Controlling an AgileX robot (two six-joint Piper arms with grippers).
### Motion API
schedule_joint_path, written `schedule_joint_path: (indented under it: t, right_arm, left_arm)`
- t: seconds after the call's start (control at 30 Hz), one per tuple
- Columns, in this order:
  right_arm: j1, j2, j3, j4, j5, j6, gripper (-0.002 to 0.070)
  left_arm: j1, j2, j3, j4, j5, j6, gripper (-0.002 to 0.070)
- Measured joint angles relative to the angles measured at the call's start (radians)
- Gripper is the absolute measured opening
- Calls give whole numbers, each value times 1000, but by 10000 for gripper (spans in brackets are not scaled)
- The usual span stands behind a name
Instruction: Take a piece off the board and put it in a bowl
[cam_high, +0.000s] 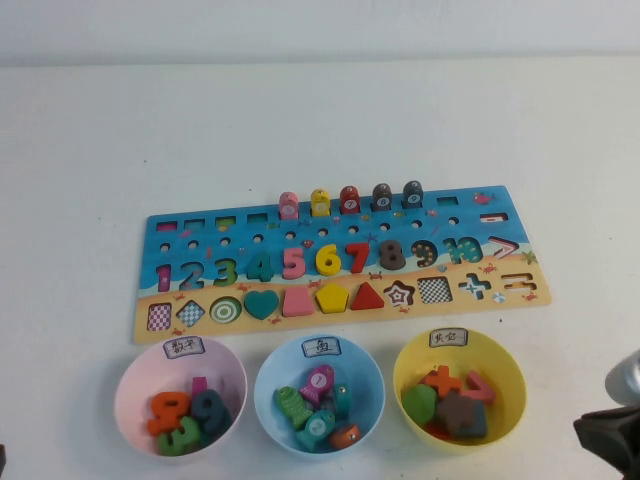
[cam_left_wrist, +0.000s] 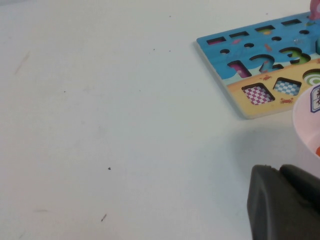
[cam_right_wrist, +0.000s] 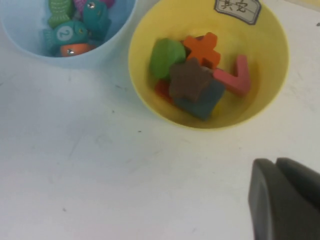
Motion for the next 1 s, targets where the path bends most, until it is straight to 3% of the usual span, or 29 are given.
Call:
schedule_joint_path:
  t: [0.13,0.43,0.57,0.73,1.0]
  right_arm:
    - [-89,-60,124,-21,-128,-1,-16]
    - [-512,-322,400,-36,-427,-4,-17]
    - [-645,-468,509,-50,-510,-4,-17]
    - [-718,-654,558,-61,-513,-4,-17]
    - [-682,-843,559,-67,-357,-5,-17]
  left_arm:
    - [0,0,0,0,0,0,-3]
    - [0,0,0,0,0,0,-3]
    - [0,0,0,0,0,0,-3]
    - [0,0,0,0,0,0,-3]
    - [0,0,0,0,0,0,-3]
